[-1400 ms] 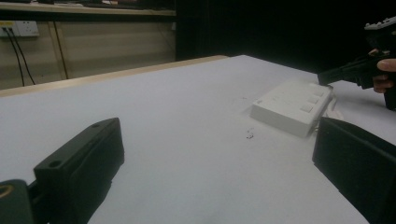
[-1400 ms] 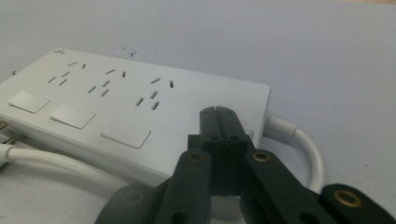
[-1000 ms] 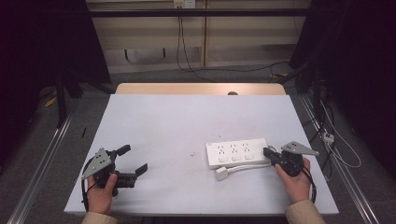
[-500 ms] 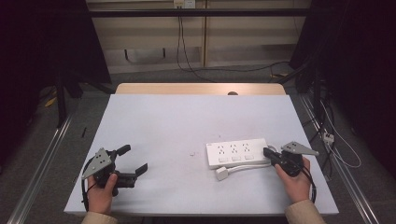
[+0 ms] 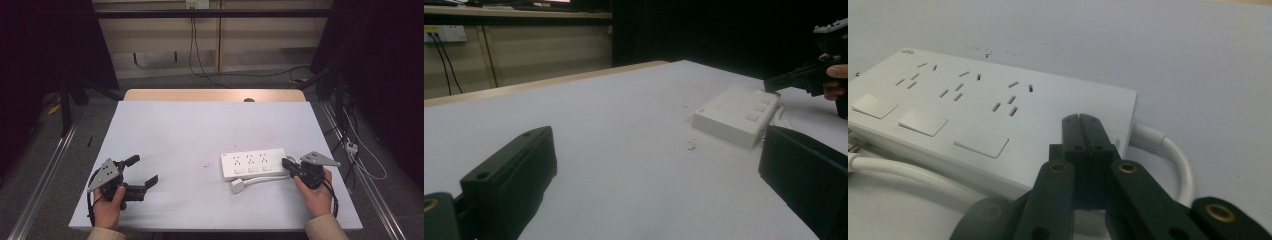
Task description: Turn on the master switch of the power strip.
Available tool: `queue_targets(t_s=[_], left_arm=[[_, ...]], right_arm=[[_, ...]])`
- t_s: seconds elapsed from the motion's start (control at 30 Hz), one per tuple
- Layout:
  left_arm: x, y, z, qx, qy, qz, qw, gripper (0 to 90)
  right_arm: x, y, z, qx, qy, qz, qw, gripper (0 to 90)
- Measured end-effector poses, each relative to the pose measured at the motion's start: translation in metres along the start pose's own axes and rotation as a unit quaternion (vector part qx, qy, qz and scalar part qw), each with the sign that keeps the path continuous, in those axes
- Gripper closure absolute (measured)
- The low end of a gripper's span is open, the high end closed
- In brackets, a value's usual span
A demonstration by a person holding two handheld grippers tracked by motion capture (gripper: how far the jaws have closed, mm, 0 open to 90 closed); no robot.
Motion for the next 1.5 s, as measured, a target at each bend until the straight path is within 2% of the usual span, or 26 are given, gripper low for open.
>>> queue_targets(t_s=[0.8, 0.9, 1.0, 1.07, 1.13, 1.23, 1.3, 1.37, 1.5], left_arm=[[-0.0003, 0.0006, 0.0001, -0.001, 0.001, -0.002, 1.0000, 2.0], [-0.0007, 0.0006, -0.0001, -0.002, 0.002, -0.002, 1.0000, 2.0], [-0.0011, 0.0007, -0.0003, -0.002, 0.003, -0.004, 1.0000, 1.9], [-0.0009, 0.0007, 0.0003, -0.002, 0.002, -0.002, 1.0000, 1.9], [-0.0011, 0.0005, 0.0007, -0.003, 0.006, -0.005, 1.0000, 1.9], [-0.0010, 0.0003, 0.0020, -0.003, 0.004, -0.005, 1.0000, 1.9], [-0.0008, -0.0001, 0.0022, -0.002, 0.004, -0.004, 1.0000, 2.0], [-0.0009, 0.0001, 0.0019, -0.002, 0.003, -0.004, 1.0000, 1.9], [-0.0016, 0.0005, 0.0019, -0.003, 0.004, -0.006, 1.0000, 1.9]], right_arm=[[-0.0011, -0.0019, 0.0010, 0.013, 0.001, 0.017, 0.9998, 90.0], [-0.0007, -0.0021, 0.0014, 0.017, 0.007, 0.013, 0.9997, 90.0], [-0.0007, -0.0019, 0.0004, 0.011, 0.000, 0.011, 0.9999, 90.0], [-0.0013, -0.0017, 0.0005, 0.010, 0.008, 0.011, 0.9999, 90.0], [-0.0022, -0.0008, -0.0007, 0.004, -0.002, 0.001, 1.0000, 90.0], [-0.0028, -0.0002, 0.0004, 0.003, 0.004, -0.001, 1.0000, 90.0], [-0.0036, -0.0008, 0.0024, -0.008, 0.000, -0.005, 1.0000, 90.0], [-0.0047, -0.0005, 0.0033, -0.005, 0.005, -0.007, 0.9999, 90.0], [-0.0066, 0.0013, 0.0022, -0.004, -0.001, -0.017, 0.9998, 89.3]])
Point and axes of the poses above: each handheld gripper's, and its own axes: y roughly backward along the jaws, x roughly out of its underside, z roughly to its left, the point moved 7 cm from there along -y, roughly forward along the jaws, and after that the axes turned 2 degrees about z, right-handed, at the moved point
